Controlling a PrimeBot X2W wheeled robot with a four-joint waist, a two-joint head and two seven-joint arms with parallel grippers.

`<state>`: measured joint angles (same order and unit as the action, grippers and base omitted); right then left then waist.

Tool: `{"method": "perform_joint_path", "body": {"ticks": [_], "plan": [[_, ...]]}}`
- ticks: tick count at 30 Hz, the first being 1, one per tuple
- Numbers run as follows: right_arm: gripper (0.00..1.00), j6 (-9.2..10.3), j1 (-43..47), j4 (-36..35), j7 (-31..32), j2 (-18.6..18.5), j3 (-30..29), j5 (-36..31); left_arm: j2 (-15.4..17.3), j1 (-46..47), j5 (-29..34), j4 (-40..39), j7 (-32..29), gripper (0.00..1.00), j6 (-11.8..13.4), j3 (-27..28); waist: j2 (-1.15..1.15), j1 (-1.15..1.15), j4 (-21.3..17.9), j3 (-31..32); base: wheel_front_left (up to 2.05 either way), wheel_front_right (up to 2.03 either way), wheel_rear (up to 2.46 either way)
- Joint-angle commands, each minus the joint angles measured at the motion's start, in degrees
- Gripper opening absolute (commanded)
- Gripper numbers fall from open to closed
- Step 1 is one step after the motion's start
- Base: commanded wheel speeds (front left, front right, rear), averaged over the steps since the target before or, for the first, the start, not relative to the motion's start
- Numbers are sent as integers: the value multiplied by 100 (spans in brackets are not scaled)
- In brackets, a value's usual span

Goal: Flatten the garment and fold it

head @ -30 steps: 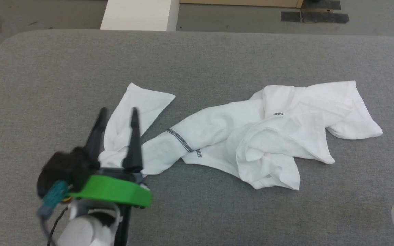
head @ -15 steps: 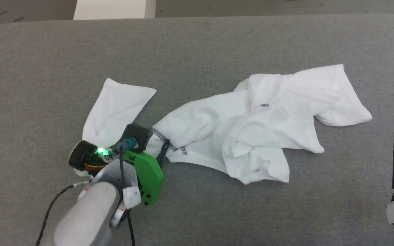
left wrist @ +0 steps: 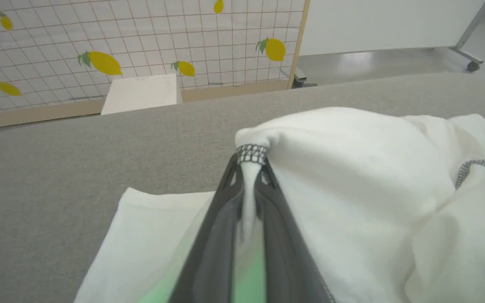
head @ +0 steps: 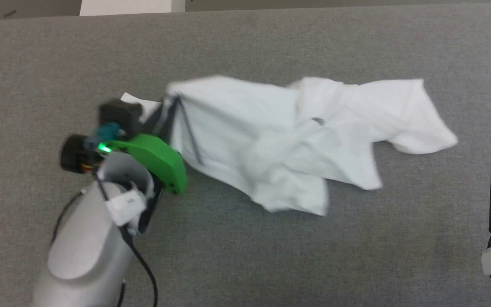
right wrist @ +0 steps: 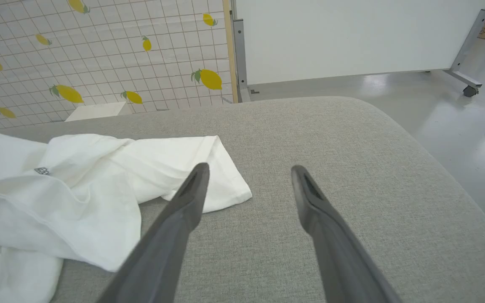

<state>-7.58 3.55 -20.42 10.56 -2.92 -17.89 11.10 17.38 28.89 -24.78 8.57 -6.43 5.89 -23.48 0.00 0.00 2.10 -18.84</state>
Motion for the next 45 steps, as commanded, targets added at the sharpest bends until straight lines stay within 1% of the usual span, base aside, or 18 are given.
{"method": "perform_joint_path", "body": {"ticks": [1,2,4,6,7,8,9,13,15,18,21,25,28,30,33,37,40,45], "plan": [[100,9,-92,21,-27,4,29,27,-1,105,-17,-51,143,0,175,178,0,0,16,6,0,0,0],[100,9,-103,34,-32,4,48,36,19,111,13,-65,245,0,311,294,0,0,16,4,0,0,0],[100,9,-130,60,-43,4,83,50,43,67,32,6,324,0,479,418,0,0,2,-2,0,0,0],[100,9,-151,88,-56,4,110,58,23,-19,2,113,343,0,538,443,0,0,-11,-10,0,0,0],[100,9,-156,100,-63,4,120,62,4,-68,-16,163,333,7,527,416,0,0,-18,-15,0,0,0],[100,9,-161,113,-71,4,127,67,-35,-123,-55,207,341,44,522,402,0,0,-26,-19,0,0,0],[100,9,-162,122,-76,4,126,70,-69,-166,-80,224,367,100,529,398,0,0,-31,-21,0,0,0],[100,9,-155,144,-80,4,90,69,-242,-288,-220,180,634,100,506,430,0,0,-35,-4,0,0,0],[100,9,-153,165,-77,4,82,60,-308,-322,-248,12,950,100,507,505,0,0,-37,50,0,0,0],[100,9,-130,209,-85,4,76,59,-366,-487,-206,-453,1567,100,526,615,0,0,-26,182,0,0,0],[100,9,-66,264,-94,4,90,84,-366,-891,-15,-1114,1953,100,625,651,0,0,-10,354,0,0,0],[100,9,67,324,-110,4,118,134,-366,-1731,435,-1888,2109,100,911,618,0,0,36,549,0,0,0],[100,9,159,349,-115,4,180,171,-396,-2427,740,-2180,2134,100,1138,581,0,0,75,632,0,0,0],[100,9,221,346,-104,4,234,186,-523,-2863,775,-2265,2139,100,1249,582,0,0,129,655,0,0,0],[100,9,290,306,-53,4,358,139,-656,-3313,894,-2268,2141,100,1283,529,0,0,232,664,0,0,0],[100,9,218,139,157,-15,685,-149,-840,-3424,934,-2276,2142,100,1156,487,0,0,389,626,0,0,0],[100,9,9,117,502,-239,1118,-132,-922,-3305,984,-2280,2142,100,1056,539,0,0,472,562,0,0,0],[100,9,-546,369,1268,-1083,2047,263,-1029,-3119,1086,-2246,2142,100,867,581,0,0,630,410,0,0,0]]}}
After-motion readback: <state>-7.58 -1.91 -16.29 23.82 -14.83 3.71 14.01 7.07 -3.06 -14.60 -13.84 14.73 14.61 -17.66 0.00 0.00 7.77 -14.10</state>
